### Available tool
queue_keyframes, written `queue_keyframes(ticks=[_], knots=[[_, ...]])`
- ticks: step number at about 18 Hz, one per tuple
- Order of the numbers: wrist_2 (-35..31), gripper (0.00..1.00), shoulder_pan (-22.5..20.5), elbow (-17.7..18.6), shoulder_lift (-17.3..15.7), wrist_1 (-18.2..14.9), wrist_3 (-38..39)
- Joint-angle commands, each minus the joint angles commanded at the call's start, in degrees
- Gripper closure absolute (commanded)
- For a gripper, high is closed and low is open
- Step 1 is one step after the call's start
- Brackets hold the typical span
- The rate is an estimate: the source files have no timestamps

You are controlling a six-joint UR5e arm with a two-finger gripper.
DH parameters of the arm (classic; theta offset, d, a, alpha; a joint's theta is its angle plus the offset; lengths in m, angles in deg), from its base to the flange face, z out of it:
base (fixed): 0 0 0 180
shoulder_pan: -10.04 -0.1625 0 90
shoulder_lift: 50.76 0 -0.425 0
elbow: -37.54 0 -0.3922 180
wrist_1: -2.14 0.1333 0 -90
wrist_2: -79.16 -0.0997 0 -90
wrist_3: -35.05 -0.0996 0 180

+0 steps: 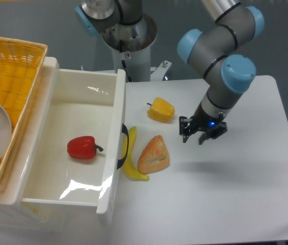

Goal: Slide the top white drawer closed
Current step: 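Move the gripper toward the open drawer's front edge near the banana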

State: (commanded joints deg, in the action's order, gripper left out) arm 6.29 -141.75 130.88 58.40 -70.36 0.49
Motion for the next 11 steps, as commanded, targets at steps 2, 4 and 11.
queue_keyframes(ticks=[2, 4, 11], knots=[[2.4, 0.69, 0.4, 0.0, -0.3, -0.5, 1.9], [5.1, 0.72, 0.5, 0.0, -0.4, -2.0, 2.3], [10.7, 0.87, 2.3, -0.1, -0.4, -4.8, 2.3]])
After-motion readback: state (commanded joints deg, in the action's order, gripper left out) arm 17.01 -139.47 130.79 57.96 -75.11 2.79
